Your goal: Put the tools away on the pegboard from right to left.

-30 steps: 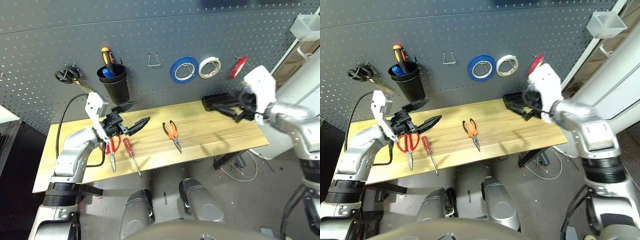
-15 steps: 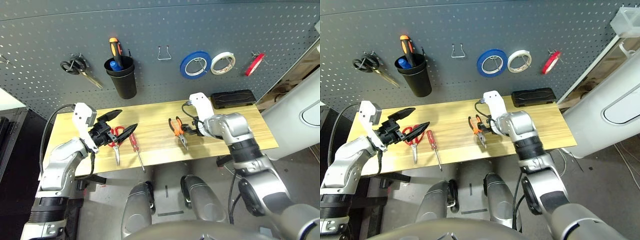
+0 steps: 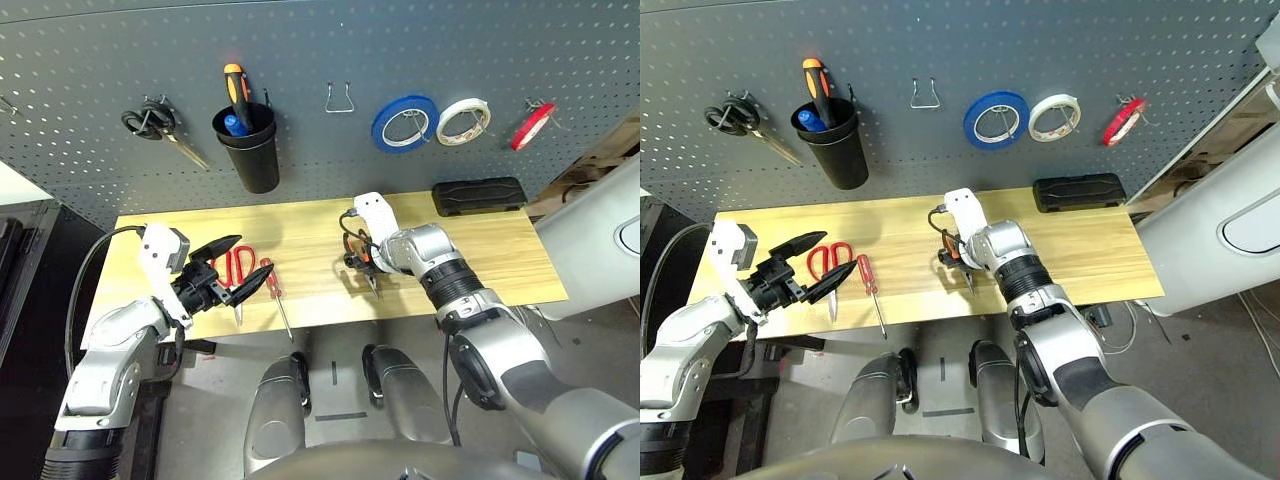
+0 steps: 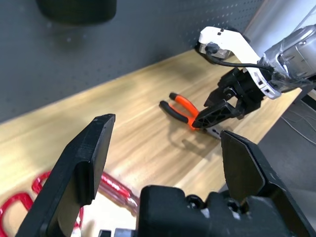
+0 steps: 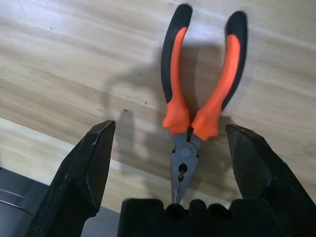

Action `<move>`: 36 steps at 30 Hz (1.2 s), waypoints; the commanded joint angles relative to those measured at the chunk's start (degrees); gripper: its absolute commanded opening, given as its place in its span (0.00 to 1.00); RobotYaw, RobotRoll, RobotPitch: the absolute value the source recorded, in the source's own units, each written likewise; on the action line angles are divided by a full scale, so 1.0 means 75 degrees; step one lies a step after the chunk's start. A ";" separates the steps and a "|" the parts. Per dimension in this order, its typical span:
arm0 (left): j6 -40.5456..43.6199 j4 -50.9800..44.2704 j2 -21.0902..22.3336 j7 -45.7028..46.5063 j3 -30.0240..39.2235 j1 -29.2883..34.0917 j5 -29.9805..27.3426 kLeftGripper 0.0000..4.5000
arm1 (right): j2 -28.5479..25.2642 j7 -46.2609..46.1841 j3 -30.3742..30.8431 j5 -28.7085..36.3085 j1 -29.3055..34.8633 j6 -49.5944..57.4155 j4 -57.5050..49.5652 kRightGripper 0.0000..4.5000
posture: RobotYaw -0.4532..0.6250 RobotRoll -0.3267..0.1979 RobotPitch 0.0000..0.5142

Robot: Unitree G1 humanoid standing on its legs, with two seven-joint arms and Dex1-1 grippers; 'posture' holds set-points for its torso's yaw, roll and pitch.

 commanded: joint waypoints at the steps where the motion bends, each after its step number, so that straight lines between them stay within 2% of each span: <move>1: 0.0139 -0.0225 -0.0030 0.0085 -0.0014 0.0159 -0.0081 1.00 | 0.0037 -0.0120 -0.0022 -0.0131 -0.0012 -0.0123 0.0219 0.99 | 0.47 0.62 0.47; 7: 0.0197 -0.0344 -0.0075 0.0162 -0.0068 0.0200 -0.0105 1.00 | 0.0025 -0.0216 -0.0069 -0.0257 0.0036 -0.0312 0.0385 0.99 | 0.48 0.62 0.50; 16: 0.0337 -0.0932 -0.0094 0.0361 0.0037 0.0608 -0.0237 1.00 | 0.0046 -0.0252 -0.0201 -0.0388 -0.0135 -0.1062 0.1418 0.99 | 0.54 0.62 0.51; 19: 0.0421 -0.1188 -0.0085 0.0471 0.0110 0.0798 -0.0286 1.00 | 0.0081 -0.0266 -0.0268 -0.0394 -0.0277 -0.1357 0.1842 0.86 | 0.56 0.62 0.50; 24: 0.0431 -0.1257 -0.0038 0.0567 0.0204 0.0760 -0.0319 1.00 | 0.0076 -0.0189 -0.0302 -0.0428 -0.0398 -0.1685 0.2153 0.46 | 0.56 0.62 0.47; 27: 0.0371 -0.1043 -0.0021 0.0522 0.0199 0.0475 -0.0332 1.00 | -0.0054 -0.0009 -0.0263 -0.0446 -0.0317 -0.1539 0.1618 0.46 | 0.53 0.62 0.42; 29: 0.0284 -0.0784 -0.0024 0.0471 0.0184 0.0213 -0.0295 1.00 | -0.0239 0.0243 -0.0175 -0.0431 -0.0051 -0.1384 0.0715 0.46 | 0.51 0.62 0.40; 32: 0.0116 -0.0378 -0.0009 0.0278 0.0159 -0.0133 -0.0301 1.00 | -0.0588 0.0729 0.0133 -0.0427 0.0553 -0.0952 -0.1051 0.46 | 0.46 0.62 0.36; 36: 0.0025 0.0159 0.0065 -0.0303 0.0197 -0.0618 -0.0628 1.00 | -0.1329 0.1403 0.0330 -0.0083 0.1548 0.0101 -0.4249 0.46 | 0.41 0.62 0.31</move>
